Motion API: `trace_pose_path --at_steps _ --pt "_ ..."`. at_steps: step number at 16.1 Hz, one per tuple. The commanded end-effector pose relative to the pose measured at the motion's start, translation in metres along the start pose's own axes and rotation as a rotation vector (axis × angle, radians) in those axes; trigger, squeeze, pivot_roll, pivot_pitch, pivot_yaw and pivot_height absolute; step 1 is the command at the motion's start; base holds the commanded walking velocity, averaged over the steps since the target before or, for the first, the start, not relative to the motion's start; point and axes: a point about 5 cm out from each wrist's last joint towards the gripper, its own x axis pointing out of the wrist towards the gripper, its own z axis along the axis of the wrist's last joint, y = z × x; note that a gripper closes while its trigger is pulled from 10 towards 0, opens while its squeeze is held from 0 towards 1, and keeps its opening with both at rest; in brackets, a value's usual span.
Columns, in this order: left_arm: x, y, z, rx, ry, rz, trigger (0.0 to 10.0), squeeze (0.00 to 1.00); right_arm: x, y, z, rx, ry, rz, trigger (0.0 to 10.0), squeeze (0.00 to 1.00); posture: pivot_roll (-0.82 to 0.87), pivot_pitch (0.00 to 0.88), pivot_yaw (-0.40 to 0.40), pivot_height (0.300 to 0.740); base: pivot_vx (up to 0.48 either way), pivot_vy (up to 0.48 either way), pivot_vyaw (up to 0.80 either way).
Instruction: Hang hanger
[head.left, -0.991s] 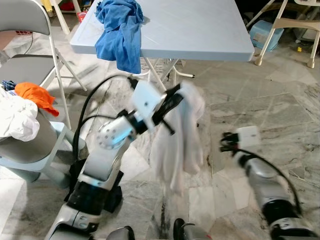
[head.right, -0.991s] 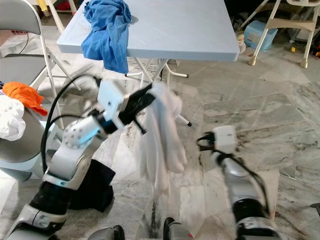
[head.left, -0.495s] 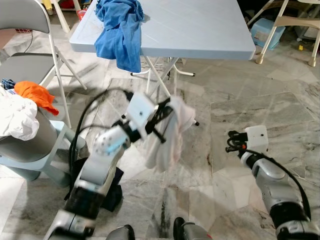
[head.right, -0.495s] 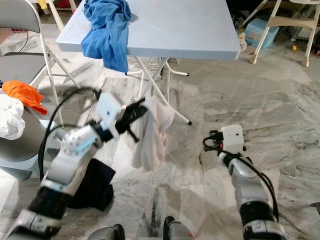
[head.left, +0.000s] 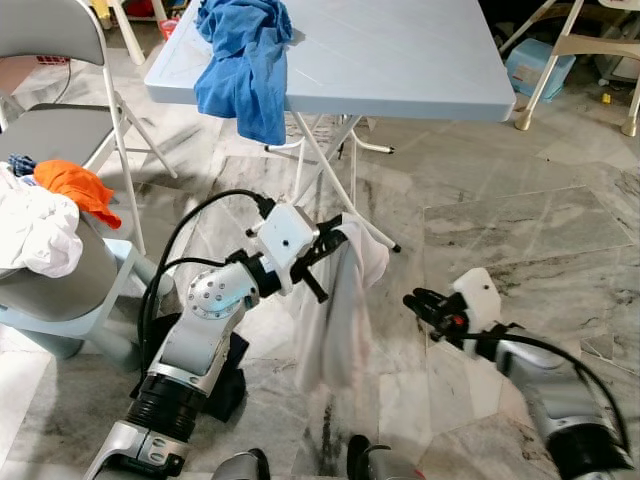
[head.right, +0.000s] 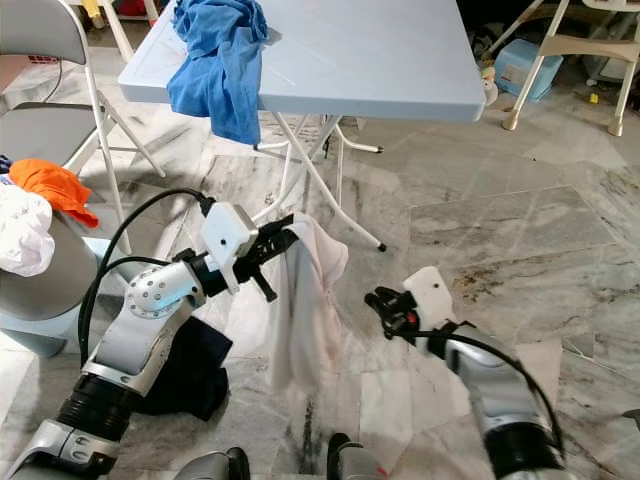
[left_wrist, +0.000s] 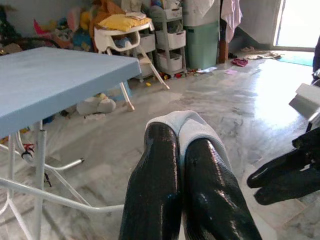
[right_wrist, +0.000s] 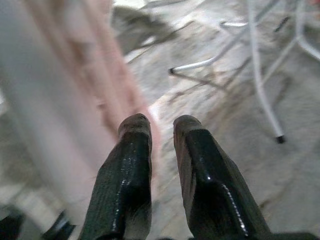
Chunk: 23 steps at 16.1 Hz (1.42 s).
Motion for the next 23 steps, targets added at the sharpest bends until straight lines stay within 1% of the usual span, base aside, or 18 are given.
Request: trace_pose_path --at_steps 1,4,5,7,8,9,10,11,12,13,14,15,17,19,20,21,22,23 --pt "-0.003 -0.01 -0.01 -0.011 0.024 -0.037 10.0 0.0 -0.007 0.006 -0.008 0.01 0.051 0.071 10.0 1.0 0.03 0.205 -0.003 0.74 0.0 0.0 0.0" --pt "-0.006 -0.02 -0.024 -0.025 0.057 -0.044 10.0 0.0 -0.014 0.011 -0.012 -0.011 0.116 0.153 10.0 1.0 0.02 0.21 -0.01 0.74 0.0 0.0 0.0" --pt "-0.006 -0.021 -0.026 -0.027 0.061 -0.043 10.0 0.0 -0.014 0.011 -0.012 -0.021 0.128 0.162 10.0 1.0 0.02 0.21 -0.01 0.74 0.0 0.0 0.0" --pt "-0.004 -0.026 -0.034 -0.034 0.081 -0.038 10.0 0.0 -0.009 0.016 -0.013 -0.037 0.143 0.175 10.0 1.0 0.02 0.207 -0.016 0.74 0.0 0.0 0.0" --pt "-0.003 -0.027 -0.041 -0.02 0.118 -0.004 10.0 0.0 -0.003 0.016 -0.013 -0.061 0.146 0.129 10.0 1.0 0.02 0.206 -0.02 0.74 0.0 0.0 0.0" --pt "-0.003 -0.026 -0.043 -0.022 0.132 0.026 10.0 0.0 0.001 0.015 -0.013 -0.074 0.138 0.081 10.0 1.0 0.02 0.206 -0.02 0.74 0.0 0.0 0.0" --pt "-0.004 -0.021 -0.049 -0.014 0.168 0.127 10.0 0.0 0.009 0.01 -0.009 -0.062 0.085 -0.047 10.0 1.0 0.01 0.203 -0.022 0.74 0.0 0.0 0.0" --pt "-0.013 -0.017 -0.056 -0.043 0.195 0.233 10.0 0.0 0.015 0.003 0.001 0.048 -0.043 -0.253 10.0 1.0 0.01 0.203 -0.022 0.74 0.0 0.0 0.0" --pt "-0.019 -0.015 -0.059 -0.06 0.203 0.29 10.0 0.0 0.016 -0.001 0.006 0.127 -0.11 -0.36 10.0 1.0 0.01 0.203 -0.022 0.74 0.0 0.0 0.0" --pt "-0.029 -0.015 -0.063 -0.101 0.209 0.333 10.0 0.0 0.015 0.002 0.008 0.211 -0.176 -0.416 10.0 1.0 0.01 0.197 -0.022 0.74 0.0 0.0 0.0" --pt "-0.038 -0.016 -0.067 -0.142 0.215 0.383 10.0 0.0 0.014 0.007 0.009 0.253 -0.216 -0.459 10.0 1.0 0.01 0.193 -0.021 0.74 0.0 0.0 0.0" --pt "-0.05 -0.014 -0.068 -0.148 0.222 0.446 10.0 0.0 0.014 0.013 0.007 0.303 -0.239 -0.498 10.0 1.0 0.01 0.193 -0.02 0.74 0.0 0.0 0.0" --pt "-0.069 -0.015 -0.068 -0.187 0.228 0.531 10.0 0.0 0.013 0.025 0.002 0.319 -0.253 -0.546 10.0 1.0 0.02 0.192 -0.019 0.74 0.0 0.0 0.0" --pt "-0.074 -0.019 -0.067 -0.185 0.236 0.515 10.0 0.0 0.013 0.027 -0.002 0.328 -0.234 -0.555 10.0 1.0 0.03 0.198 -0.018 0.74 0.0 0.0 0.0" --pt "-0.073 -0.02 -0.066 -0.195 0.229 0.489 10.0 0.0 0.012 0.027 -0.002 0.322 -0.23 -0.545 10.0 1.0 0.03 0.198 -0.018 0.74 0.0 0.0 0.0" --pt "-0.069 -0.022 -0.059 -0.191 0.197 0.417 10.0 0.0 0.012 0.025 0.0 0.297 -0.221 -0.501 10.0 0.94 0.03 0.203 -0.017 0.74 0.0 0.0 0.0" --pt "-0.061 -0.021 -0.048 -0.189 0.154 0.316 10.0 0.0 0.011 0.023 0.005 0.247 -0.206 -0.39 10.0 0.74 0.03 0.215 -0.015 0.74 0.0 0.0 0.0" --pt "-0.057 -0.02 -0.044 -0.189 0.142 0.286 10.0 0.0 0.011 0.023 0.006 0.224 -0.191 -0.346 10.0 0.73 0.03 0.215 -0.015 0.74 0.0 0.0 0.0"
